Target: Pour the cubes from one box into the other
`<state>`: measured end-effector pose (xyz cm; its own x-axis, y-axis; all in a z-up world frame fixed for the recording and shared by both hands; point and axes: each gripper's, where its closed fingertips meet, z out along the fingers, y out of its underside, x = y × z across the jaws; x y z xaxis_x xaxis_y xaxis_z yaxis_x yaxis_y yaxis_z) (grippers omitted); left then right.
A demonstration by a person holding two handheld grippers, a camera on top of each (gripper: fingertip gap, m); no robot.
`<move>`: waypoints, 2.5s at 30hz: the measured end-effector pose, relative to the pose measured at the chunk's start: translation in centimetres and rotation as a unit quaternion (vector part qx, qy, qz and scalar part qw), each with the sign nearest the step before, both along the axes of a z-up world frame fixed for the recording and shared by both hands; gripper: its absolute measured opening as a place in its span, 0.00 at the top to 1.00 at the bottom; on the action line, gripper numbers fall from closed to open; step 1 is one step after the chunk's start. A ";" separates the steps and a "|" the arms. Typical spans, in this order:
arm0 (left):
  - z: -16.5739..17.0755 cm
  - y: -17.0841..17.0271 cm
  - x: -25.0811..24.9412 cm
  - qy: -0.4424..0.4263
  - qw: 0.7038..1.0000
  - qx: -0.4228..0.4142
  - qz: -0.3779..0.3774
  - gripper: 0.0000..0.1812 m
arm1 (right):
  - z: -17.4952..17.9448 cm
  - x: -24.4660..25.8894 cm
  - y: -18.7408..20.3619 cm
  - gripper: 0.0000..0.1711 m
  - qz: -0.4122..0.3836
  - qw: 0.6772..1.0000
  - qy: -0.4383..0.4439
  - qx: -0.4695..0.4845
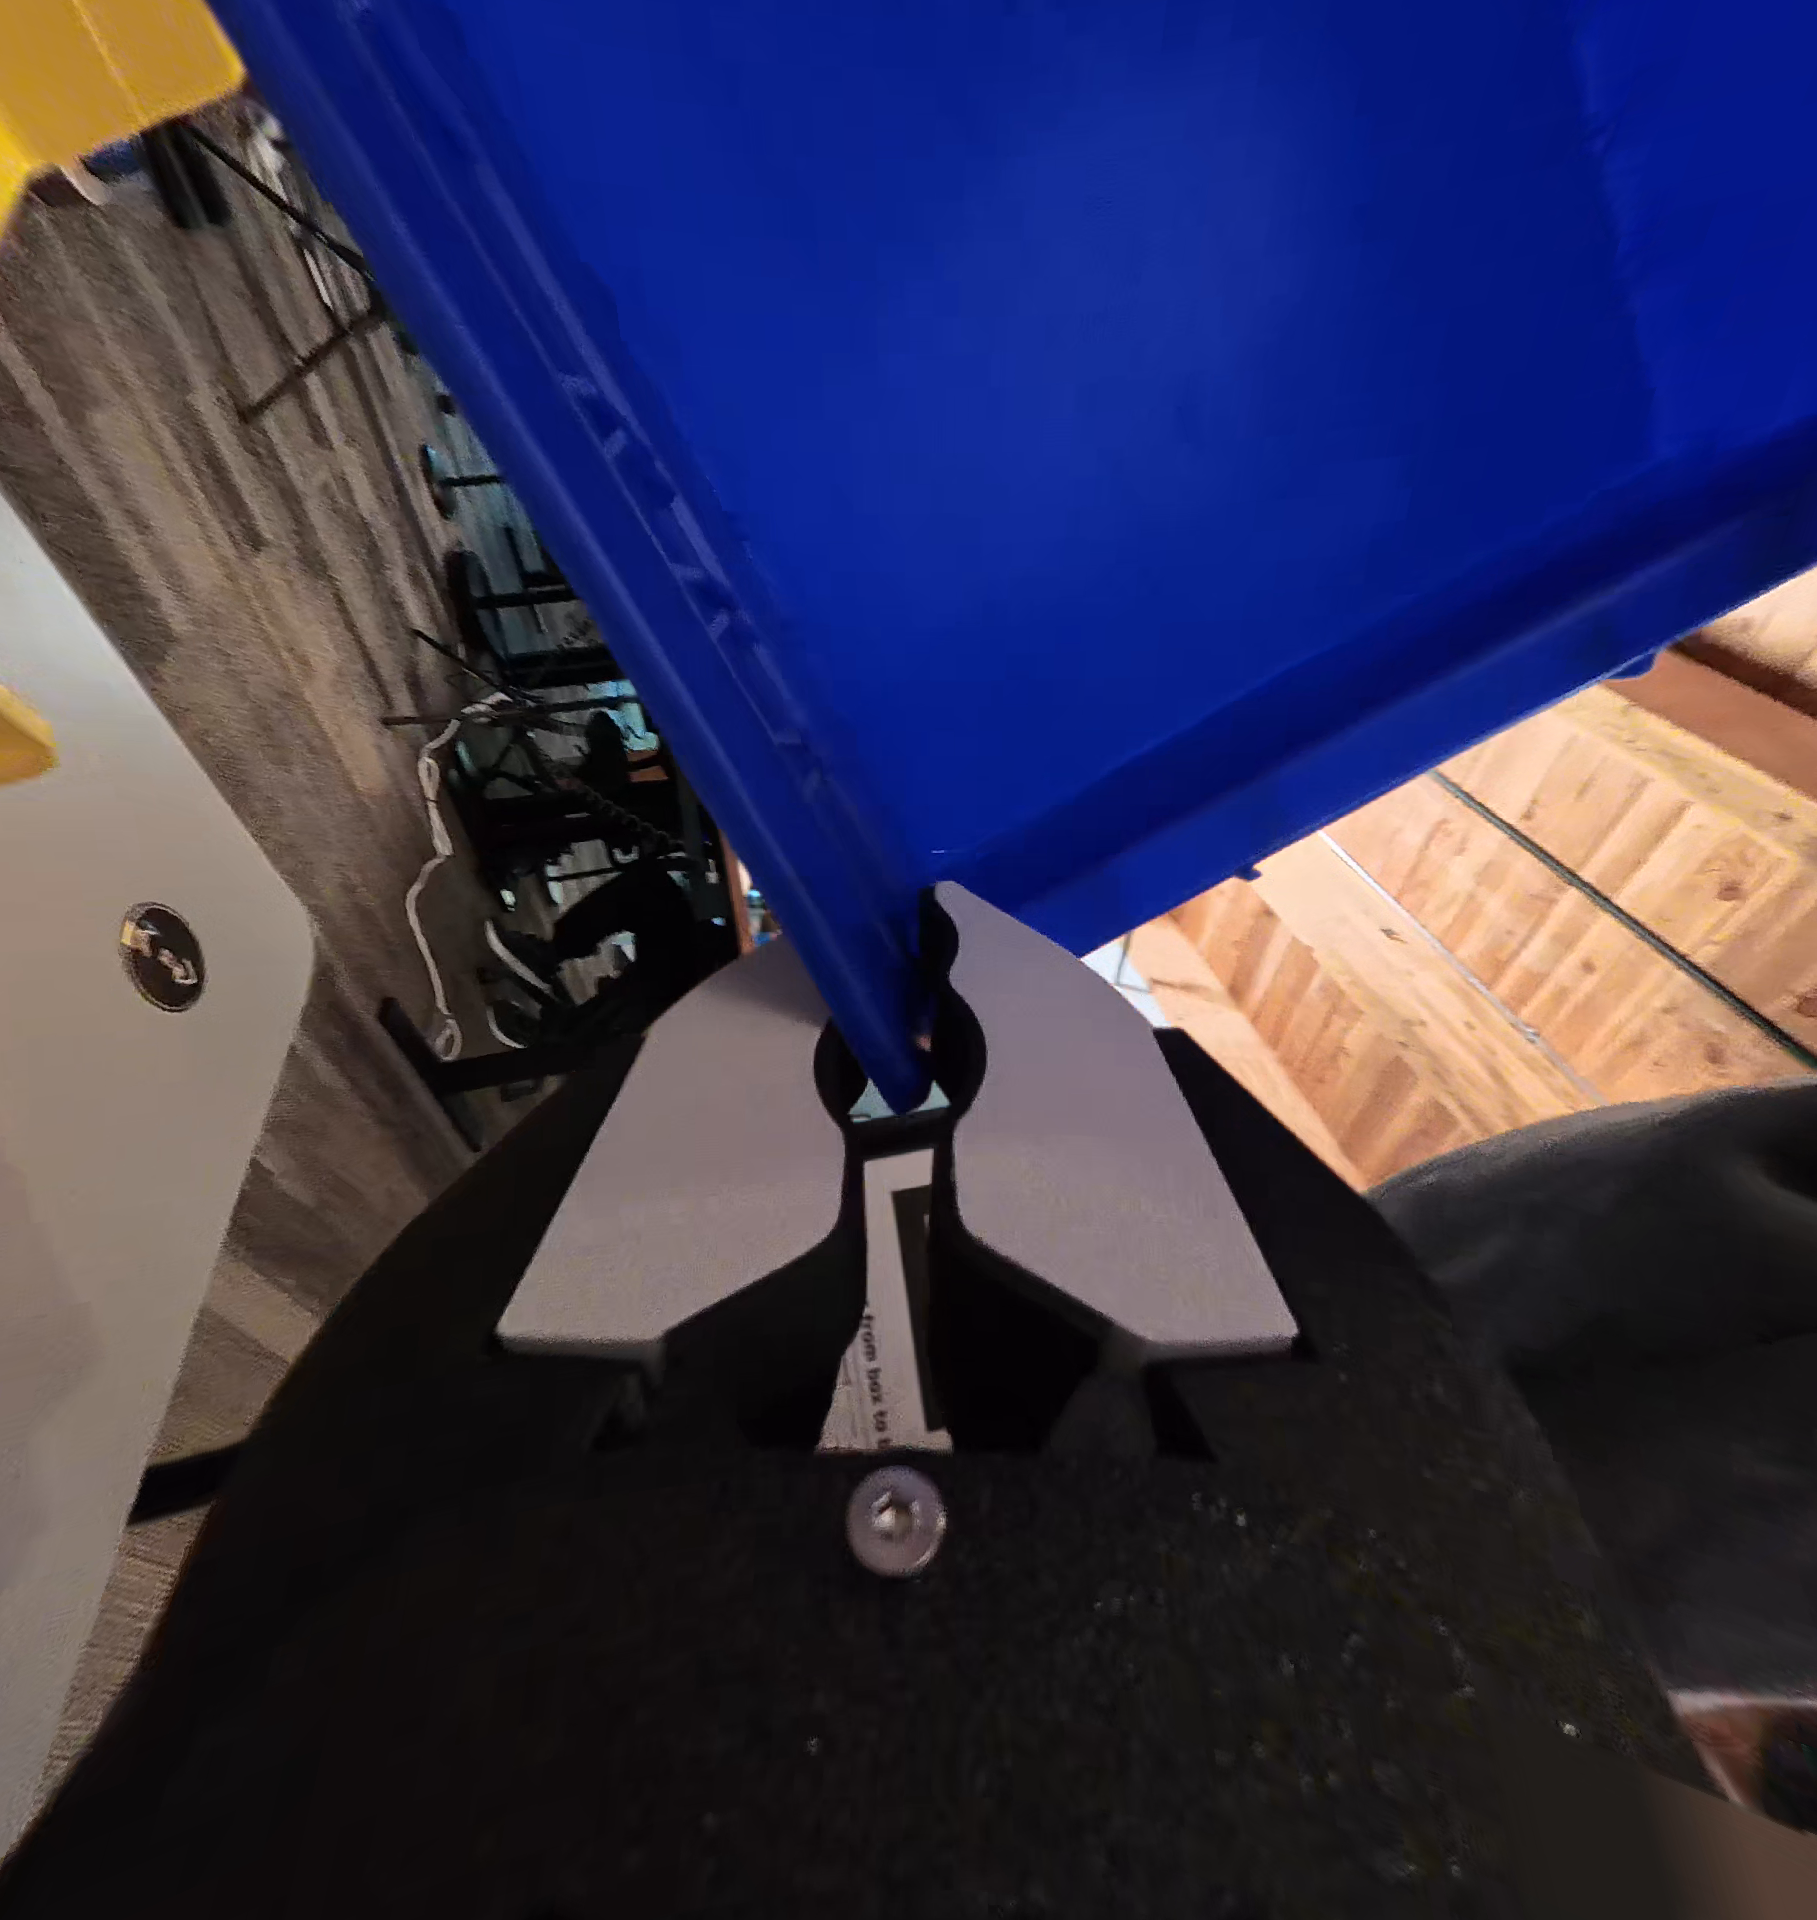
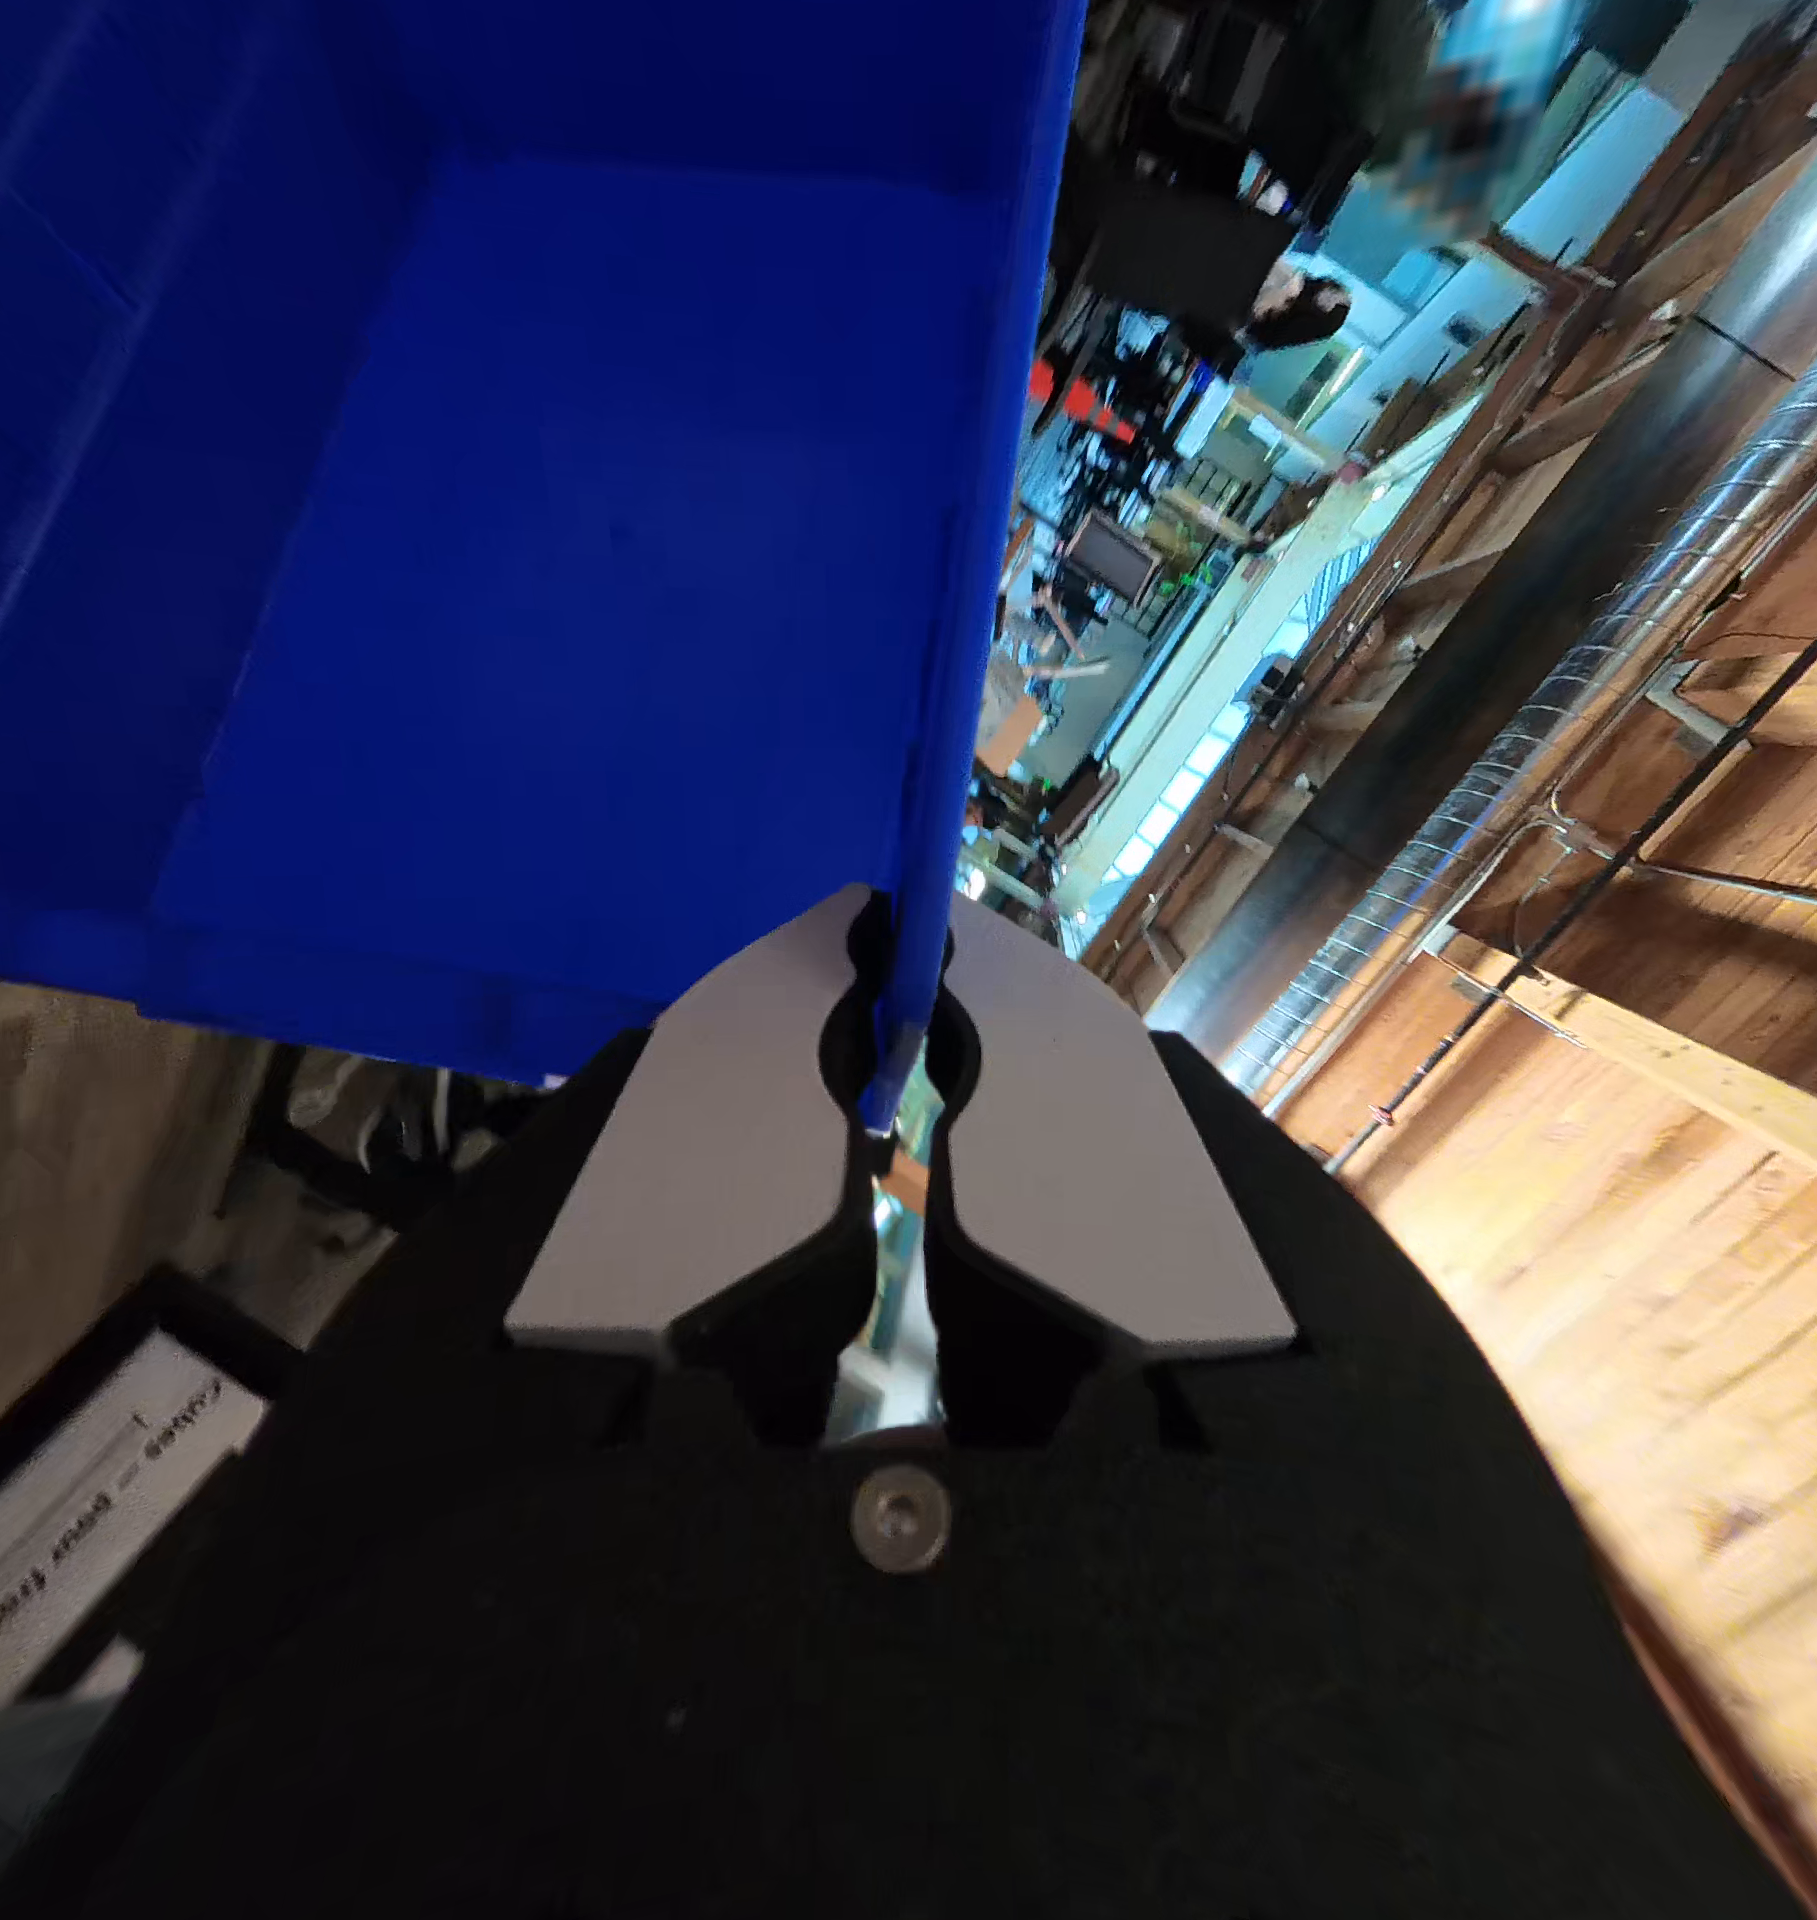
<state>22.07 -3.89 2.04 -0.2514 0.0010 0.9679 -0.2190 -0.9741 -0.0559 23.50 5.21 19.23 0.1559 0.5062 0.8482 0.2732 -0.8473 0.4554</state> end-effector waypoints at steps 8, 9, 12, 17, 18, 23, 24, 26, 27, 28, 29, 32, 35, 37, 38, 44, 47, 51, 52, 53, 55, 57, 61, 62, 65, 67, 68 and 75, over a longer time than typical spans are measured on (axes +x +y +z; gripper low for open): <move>0.1 2.4 -2.9 0.076 0.983 0.126 0.113 0.97 | 1.8 -1.7 -2.3 0.98 0.126 0.972 0.065 0.188; 0.1 3.1 -3.8 0.090 0.976 0.147 0.135 0.97 | 1.9 -2.4 -2.5 0.98 0.147 0.962 0.076 0.215; 0.1 5.2 -7.7 0.134 0.947 0.208 0.204 0.97 | 2.1 -5.5 -3.1 0.98 0.225 0.921 0.107 0.301; 0.1 7.9 -17.7 0.196 0.882 0.290 0.316 0.97 | 1.2 -12.7 -3.6 0.99 0.320 0.824 0.184 0.430; 0.1 8.4 -20.4 0.213 0.865 0.304 0.338 0.97 | 0.8 -14.7 -3.5 0.98 0.341 0.802 0.201 0.447; 0.3 9.6 -36.4 0.318 0.755 0.371 0.437 0.98 | -2.0 -26.0 -2.8 0.98 0.410 0.675 0.327 0.518; 0.3 9.5 -39.9 0.345 0.728 0.383 0.452 0.98 | -3.0 -28.4 -2.6 0.98 0.407 0.649 0.365 0.529; 0.0 8.9 -46.9 0.403 0.677 0.397 0.470 0.98 | -5.2 -33.5 -2.2 0.99 0.400 0.604 0.425 0.543; -0.5 8.5 -50.1 0.432 0.656 0.400 0.472 0.98 | -6.6 -36.0 -2.0 0.98 0.392 0.588 0.452 0.545; -1.1 8.0 -53.2 0.459 0.637 0.399 0.473 0.98 | -8.1 -38.4 -1.8 0.99 0.378 0.571 0.486 0.543; -1.8 7.4 -56.1 0.484 0.619 0.394 0.477 0.98 | -9.7 -40.8 -1.6 0.99 0.361 0.556 0.518 0.541; -4.4 6.2 -63.5 0.552 0.574 0.372 0.477 0.98 | -14.8 -47.0 -1.2 0.98 0.309 0.536 0.586 0.524; -7.4 5.9 -67.9 0.596 0.558 0.347 0.461 0.99 | -19.9 -50.8 -0.5 0.98 0.254 0.539 0.628 0.501; -9.6 6.3 -69.2 0.618 0.556 0.337 0.441 0.99 | -22.8 -51.9 0.3 0.99 0.227 0.553 0.641 0.481; -10.6 6.6 -69.6 0.625 0.556 0.332 0.436 0.99 | -24.0 -52.3 0.7 0.98 0.211 0.555 0.651 0.473; -15.0 8.8 -70.9 0.653 0.555 0.302 0.417 0.99 | -30.3 -53.3 3.0 0.99 0.145 0.606 0.672 0.401; -15.4 9.9 -71.8 0.665 0.541 0.305 0.416 0.99 | -32.5 -54.1 3.2 0.99 0.120 0.599 0.693 0.383; -15.4 11.3 -72.9 0.663 0.542 0.308 0.414 0.99 | -32.5 -55.1 3.2 0.97 0.115 0.597 0.695 0.383; -15.5 11.6 -73.1 0.651 0.550 0.307 0.422 0.99 | -32.5 -55.3 3.4 0.97 0.113 0.593 0.700 0.383; -15.5 11.9 -73.4 0.647 0.551 0.309 0.428 0.98 | -32.5 -55.7 3.6 0.96 0.106 0.582 0.710 0.381; -15.5 12.1 -74.0 0.651 0.538 0.313 0.434 0.98 | -32.5 -56.4 3.9 0.96 0.098 0.569 0.724 0.377; -15.4 12.1 -74.1 0.638 0.547 0.312 0.443 0.98 | -32.4 -56.9 3.9 0.91 0.112 0.569 0.729 0.363; -14.9 11.2 -74.7 0.624 0.569 0.294 0.448 0.86 | -30.4 -56.5 2.1 0.81 0.186 0.580 0.723 0.326; -14.3 10.8 -74.9 0.612 0.577 0.289 0.458 0.80 | -28.9 -55.5 1.5 0.81 0.213 0.573 0.719 0.329; -12.4 9.0 -75.7 0.582 0.588 0.282 0.486 0.73 | -24.7 -49.8 -0.2 0.79 0.250 0.537 0.730 0.341; -11.3 7.8 -75.7 0.565 0.585 0.285 0.507 0.66 | -23.1 -45.0 -1.3 0.74 0.238 0.503 0.766 0.321; -10.9 7.2 -75.5 0.558 0.582 0.290 0.515 0.64 | -22.8 -42.0 -1.7 0.73 0.231 0.495 0.777 0.313; -11.5 3.4 -72.5 0.560 0.543 0.339 0.527 0.67 | -22.9 -9.9 -2.9 0.66 0.217 0.598 0.592 0.495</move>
<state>-50.41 -0.52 -9.44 0.9788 -0.0237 0.2036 0.1737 -0.4310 -0.8855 13.63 2.31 -3.68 0.9799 0.0595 0.1903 0.1994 -0.2737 -0.9409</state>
